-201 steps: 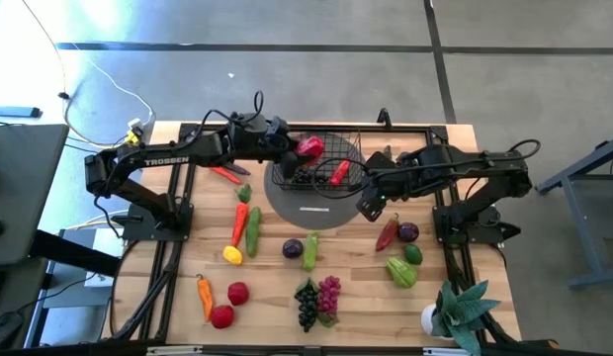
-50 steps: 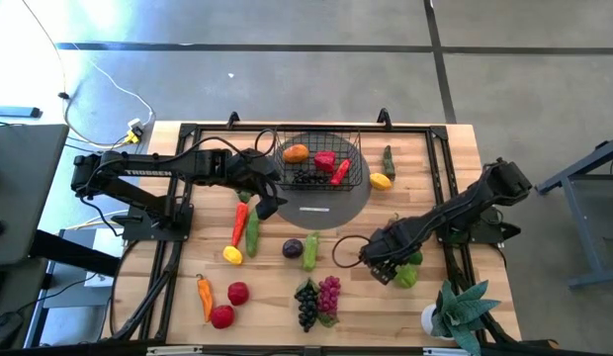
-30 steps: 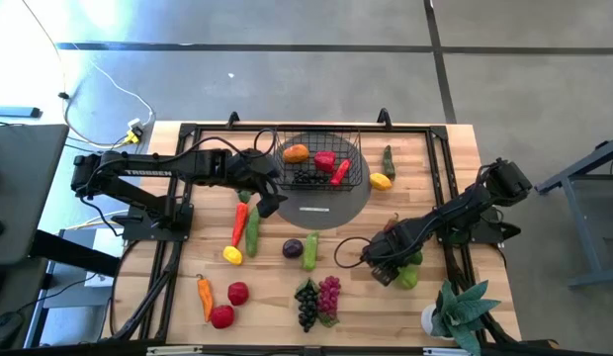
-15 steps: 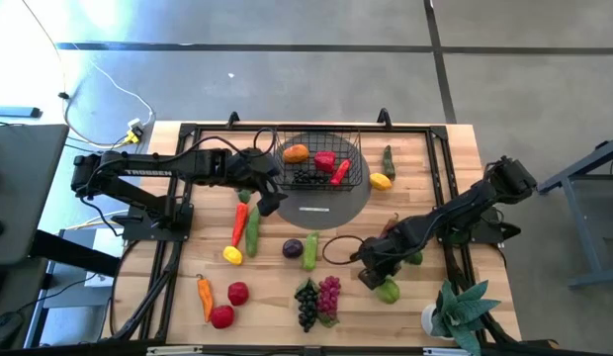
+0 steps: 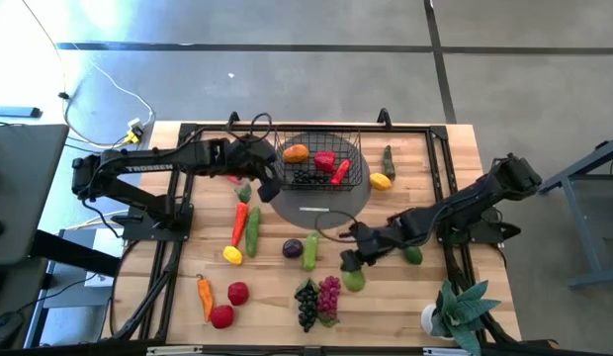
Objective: Build produce basket
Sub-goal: Put the green chayote into the black wire basket
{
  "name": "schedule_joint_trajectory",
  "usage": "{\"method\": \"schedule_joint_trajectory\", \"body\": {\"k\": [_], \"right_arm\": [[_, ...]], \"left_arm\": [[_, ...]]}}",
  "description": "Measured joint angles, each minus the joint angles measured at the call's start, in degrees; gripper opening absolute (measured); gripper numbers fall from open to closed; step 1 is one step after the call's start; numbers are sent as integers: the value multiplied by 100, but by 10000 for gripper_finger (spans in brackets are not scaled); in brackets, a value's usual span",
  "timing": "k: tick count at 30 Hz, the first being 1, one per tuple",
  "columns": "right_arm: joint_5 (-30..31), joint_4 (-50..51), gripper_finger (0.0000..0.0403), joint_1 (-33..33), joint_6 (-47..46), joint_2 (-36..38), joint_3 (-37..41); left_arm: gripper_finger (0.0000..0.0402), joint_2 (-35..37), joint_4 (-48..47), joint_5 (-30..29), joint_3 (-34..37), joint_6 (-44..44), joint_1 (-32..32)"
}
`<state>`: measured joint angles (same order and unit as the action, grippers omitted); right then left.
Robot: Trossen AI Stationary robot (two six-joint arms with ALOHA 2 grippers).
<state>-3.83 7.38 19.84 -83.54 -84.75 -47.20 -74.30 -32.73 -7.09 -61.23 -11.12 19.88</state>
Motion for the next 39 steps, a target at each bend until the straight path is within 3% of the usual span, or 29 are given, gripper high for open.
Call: {"method": "schedule_joint_trajectory", "body": {"k": [15, 28, 39], "right_arm": [[971, -1834, 165, -1191, 1204, 0, -2], [976, -2904, 165, -2387, 3141, 0, -4], [1213, -3121, 165, -3229, 4848, 0, -7]], "left_arm": [[366, 0, 0, 4, 0, 173, 439], [366, 0, -3, 83, 0, -506, 448], [366, 0, -7, 149, 0, -1220, 448]]}}
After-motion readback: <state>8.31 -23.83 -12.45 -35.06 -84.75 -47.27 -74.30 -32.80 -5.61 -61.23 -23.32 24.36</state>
